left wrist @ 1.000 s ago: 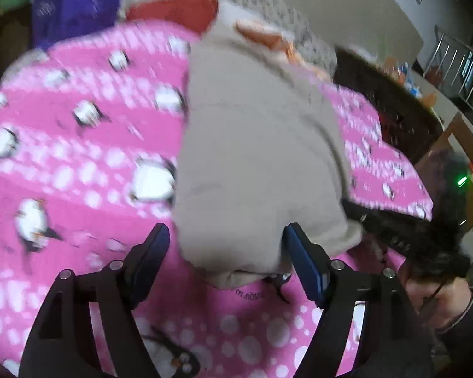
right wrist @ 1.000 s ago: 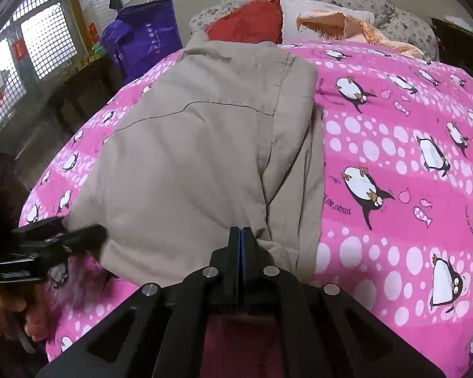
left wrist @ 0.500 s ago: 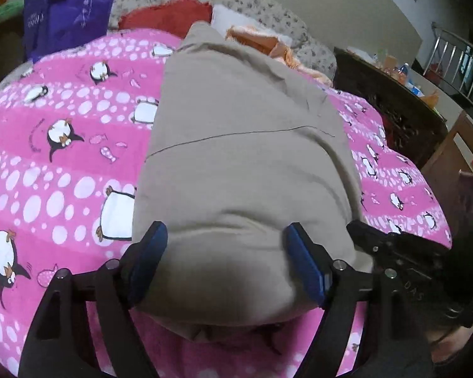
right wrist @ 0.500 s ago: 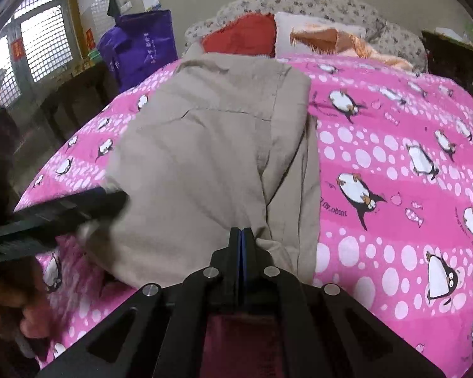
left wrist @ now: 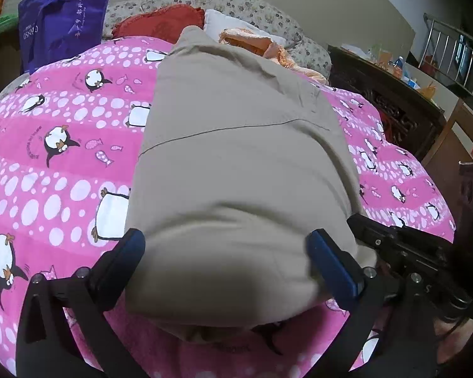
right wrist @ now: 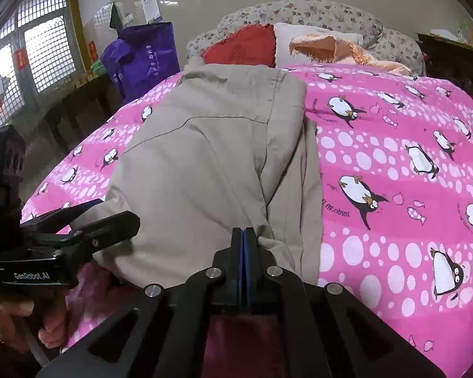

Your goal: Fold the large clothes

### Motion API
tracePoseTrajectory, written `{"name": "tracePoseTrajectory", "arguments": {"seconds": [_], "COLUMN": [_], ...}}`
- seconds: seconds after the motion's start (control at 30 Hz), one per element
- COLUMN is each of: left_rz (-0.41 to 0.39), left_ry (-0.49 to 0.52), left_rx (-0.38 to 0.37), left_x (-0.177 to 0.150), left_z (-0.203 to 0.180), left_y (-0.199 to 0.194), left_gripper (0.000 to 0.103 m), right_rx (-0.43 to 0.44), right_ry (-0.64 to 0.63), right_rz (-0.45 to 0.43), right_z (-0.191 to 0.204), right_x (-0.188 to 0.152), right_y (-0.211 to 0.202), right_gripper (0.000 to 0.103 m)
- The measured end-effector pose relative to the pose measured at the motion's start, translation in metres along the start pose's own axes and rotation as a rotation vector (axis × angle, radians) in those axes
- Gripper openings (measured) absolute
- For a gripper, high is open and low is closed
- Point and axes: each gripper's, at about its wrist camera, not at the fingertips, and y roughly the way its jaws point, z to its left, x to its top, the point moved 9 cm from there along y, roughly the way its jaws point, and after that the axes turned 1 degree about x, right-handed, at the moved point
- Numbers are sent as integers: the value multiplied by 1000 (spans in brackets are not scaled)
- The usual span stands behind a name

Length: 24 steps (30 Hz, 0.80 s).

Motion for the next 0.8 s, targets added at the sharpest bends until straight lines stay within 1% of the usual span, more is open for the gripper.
{"name": "tracePoseTrajectory", "arguments": {"seconds": [0.13, 0.2, 0.23, 0.27, 0.3, 0.33, 0.37, 0.4, 0.43, 0.47, 0.5, 0.57, 0.63, 0.67, 0.7, 0.73, 0.77, 0.8], "left_rz": [-3, -5, -2, 0, 3, 4, 4, 5, 7, 8, 9, 9, 7, 5, 3, 3, 5, 5], "left_ry": [-6, -19, -30, -39, -48, -52, -54, -53, -53, -53, -54, -57, -62, -61, -56, -54, -54, -59], "left_rx": [-1, 5, 8, 7, 8, 9, 13, 20, 25, 28, 30, 28, 24, 20, 22, 27, 31, 32], "left_x": [0, -1, -1, -2, -2, -2, -2, -3, -3, -3, -3, -3, -3, -3, -3, -4, -4, -4], "left_z": [1, 2, 5, 6, 8, 8, 9, 9, 9, 10, 10, 11, 10, 10, 10, 10, 10, 11], "left_y": [0, 0, 1, 1, 2, 2, 2, 2, 3, 3, 3, 3, 3, 3, 2, 2, 2, 3], "left_gripper": [103, 103, 103, 103, 103, 103, 103, 103, 103, 103, 103, 103, 103, 103, 103, 103, 103, 103], "right_rx": [44, 41, 29, 13, -2, -6, -2, 6, 8, 10, 22, 16, -48, -52, -32, 0, 14, 7], "right_ry": [47, 60, 47, 26, 0, -20, -29, -37, -37, -39, -42, -41, -43, -23, -9, 9, 28, 48], "right_rz": [27, 30, 14, -20, -61, -86, -90, -86, -83, -73, -37, 34, 142, 223, 229, 206, 205, 188], "right_z": [-4, -3, 0, 4, 12, 19, 24, 32, 37, 40, 44, 42, 23, 8, 4, 1, 0, -1], "right_x": [2, 11, 19, 31, 47, 62, 71, 85, 96, 103, 110, 110, 92, 72, 67, 68, 70, 79], "right_y": [-1, -10, -16, -25, -34, -39, -39, -37, -33, -27, -15, 7, 41, 62, 68, 67, 64, 56], "right_gripper": [0, 0, 0, 1, 4, 10, 15, 24, 28, 28, 28, 23, 22, 21, 20, 20, 19, 14]}}
